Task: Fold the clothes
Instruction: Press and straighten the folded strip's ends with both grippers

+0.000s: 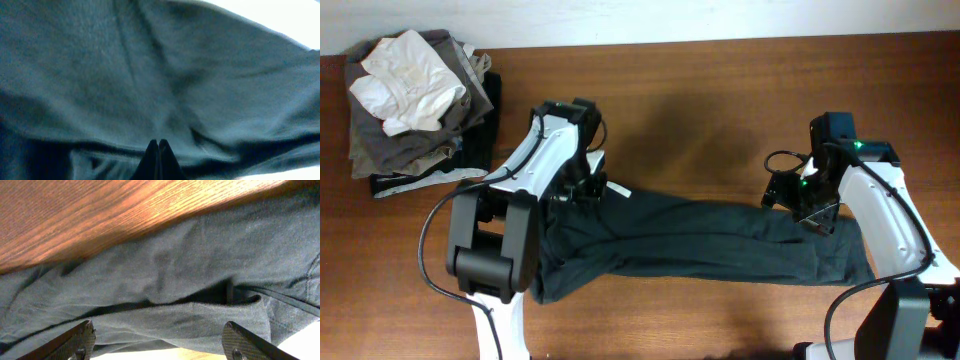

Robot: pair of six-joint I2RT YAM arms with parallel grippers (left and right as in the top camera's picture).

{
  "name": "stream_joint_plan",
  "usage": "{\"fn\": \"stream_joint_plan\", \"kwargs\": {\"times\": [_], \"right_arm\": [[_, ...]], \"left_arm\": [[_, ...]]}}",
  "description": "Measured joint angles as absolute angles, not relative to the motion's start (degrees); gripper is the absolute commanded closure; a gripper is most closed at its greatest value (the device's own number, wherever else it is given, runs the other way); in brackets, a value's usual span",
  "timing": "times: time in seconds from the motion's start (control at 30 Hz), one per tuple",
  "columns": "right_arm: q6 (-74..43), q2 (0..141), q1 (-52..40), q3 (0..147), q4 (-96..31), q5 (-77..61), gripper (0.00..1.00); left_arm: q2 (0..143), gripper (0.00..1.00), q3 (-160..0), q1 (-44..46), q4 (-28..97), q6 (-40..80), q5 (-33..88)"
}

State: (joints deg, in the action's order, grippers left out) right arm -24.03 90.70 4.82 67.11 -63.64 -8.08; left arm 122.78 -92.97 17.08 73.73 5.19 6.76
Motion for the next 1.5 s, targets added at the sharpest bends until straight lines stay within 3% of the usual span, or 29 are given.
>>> {"fn": "stream_joint_plan", "kwargs": {"times": [0.37,0.5,0.63,0.67,0.93,1.0,1.03,1.1,1.13,1.3,1.5], "right_arm": [[-23.99,90.70,4.82,65.89,-63.33,-6.96,0.22],[-23.99,91.72,4.82,61.73,-59.81,-6.70,0.46],[-23.90,93.76,4.82,58.87,-58.22,-6.52,0.62],[-23.70,94.50,4.82,58.70,-58.06,-6.52,0.71],[-24.67,99.35,5.08,58.70,-56.03,-7.03,0.84],[-25.52,101.14,5.80,58.70,-55.05,-7.07,0.91],[-25.89,102.15,6.74,58.70,-54.15,-7.09,0.92],[-26.24,103.37,8.49,58.70,-53.43,-7.81,0.96],[-26.50,103.42,9.23,58.70,-53.28,-8.49,0.96],[-29.67,103.72,10.46,58.74,-51.88,-9.63,0.96],[-31.11,103.46,11.35,59.13,-42.65,-9.63,0.96]], "left_arm": [[122.74,1.00,-84.20,7.46,72.60,6.37,7.05],[122.74,1.00,-84.14,4.64,73.08,7.35,5.56],[122.74,0.99,-84.14,4.38,73.01,7.53,5.08],[122.74,0.99,-84.14,4.47,73.01,7.55,5.02],[122.74,0.98,-84.14,4.54,72.95,7.55,4.89],[122.74,0.89,-84.14,4.54,72.95,7.55,4.64],[122.74,0.84,-84.14,4.54,72.86,7.55,4.47],[122.74,0.84,-84.14,4.54,72.53,8.01,4.32],[122.74,0.91,-84.14,4.54,72.29,7.97,4.29],[122.56,0.99,-84.14,4.54,70.61,8.14,4.29],[121.69,0.99,-84.09,4.64,66.92,11.11,4.01]]}}
